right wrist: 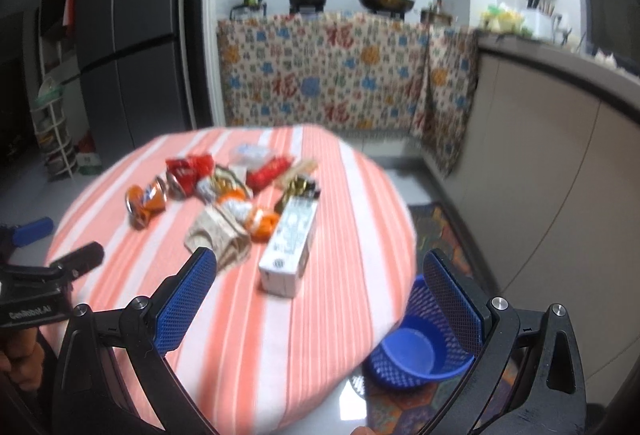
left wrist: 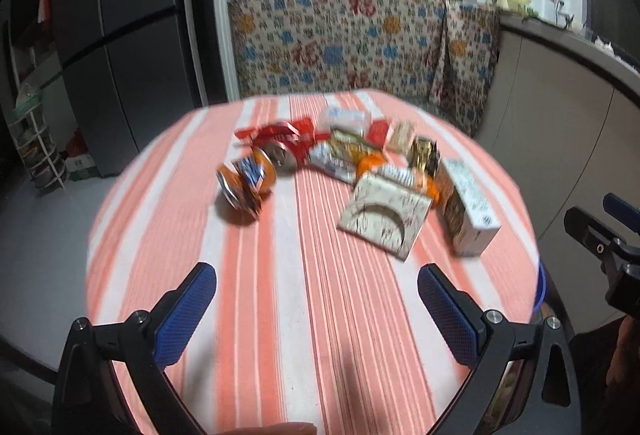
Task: Collect trash
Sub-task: 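Reach the right gripper to the white milk carton and close on it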
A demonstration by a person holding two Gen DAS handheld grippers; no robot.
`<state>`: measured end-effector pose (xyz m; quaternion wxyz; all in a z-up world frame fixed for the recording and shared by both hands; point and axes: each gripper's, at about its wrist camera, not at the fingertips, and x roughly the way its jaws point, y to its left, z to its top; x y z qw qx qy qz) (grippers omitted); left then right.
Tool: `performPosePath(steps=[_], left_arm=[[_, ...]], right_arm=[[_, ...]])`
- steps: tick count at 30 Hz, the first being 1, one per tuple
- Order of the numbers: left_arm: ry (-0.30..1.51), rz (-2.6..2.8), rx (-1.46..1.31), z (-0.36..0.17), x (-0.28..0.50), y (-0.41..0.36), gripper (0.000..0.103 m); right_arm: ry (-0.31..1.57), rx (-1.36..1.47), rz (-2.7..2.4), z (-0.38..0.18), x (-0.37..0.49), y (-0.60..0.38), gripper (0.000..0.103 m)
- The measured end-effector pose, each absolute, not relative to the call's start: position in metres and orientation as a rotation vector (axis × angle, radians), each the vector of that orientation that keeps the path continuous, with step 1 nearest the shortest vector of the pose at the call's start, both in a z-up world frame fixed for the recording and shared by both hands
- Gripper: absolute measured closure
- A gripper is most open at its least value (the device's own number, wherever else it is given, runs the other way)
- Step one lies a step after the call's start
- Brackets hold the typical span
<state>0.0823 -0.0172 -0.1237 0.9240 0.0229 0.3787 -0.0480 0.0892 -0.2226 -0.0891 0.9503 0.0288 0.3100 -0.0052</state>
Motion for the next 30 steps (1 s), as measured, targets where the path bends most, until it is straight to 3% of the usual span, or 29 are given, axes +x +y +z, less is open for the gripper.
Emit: performPosePath(steps=[13, 16, 20, 21, 24, 25, 27, 30], left_arm=[[0.930, -0.111, 0.113, -0.199, 0.141, -0.026, 0.000], [0.946, -0.100, 0.127, -0.207, 0.149, -0.024, 0.000], [0.944, -0.096, 0.119, -0.209, 0.154, -0.024, 0.000], [0.944, -0.094, 0.117, -0.209, 0.155, -0.024, 0.000], [0.942, -0.088, 0.113, -0.209, 0.156, -0.025, 0.000], [0.941, -0.087, 0.109, -0.208, 0.154, -0.025, 0.000], [0.936, -0.076, 0.103, -0.208, 0.154, -0.025, 0.000], [0.927, -0.049, 0.096, -0.209, 0.149, -0.027, 0.000]], right_arm=[[0.859, 0.199, 0.106, -0.169, 0.149, -0.233, 0.001], [0.876, 0.198, 0.131, -0.177, 0.162, -0.227, 0.010], [0.873, 0.160, 0.168, -0.183, 0.180, -0.212, 0.011], [0.877, 0.144, 0.169, -0.186, 0.186, -0.209, 0.013], [0.886, 0.102, 0.146, -0.195, 0.200, -0.208, 0.039], [0.875, 0.090, 0.136, -0.195, 0.201, -0.211, 0.042], [0.868, 0.058, 0.113, -0.196, 0.205, -0.216, 0.057], [0.861, 0.031, 0.098, -0.197, 0.210, -0.228, 0.061]])
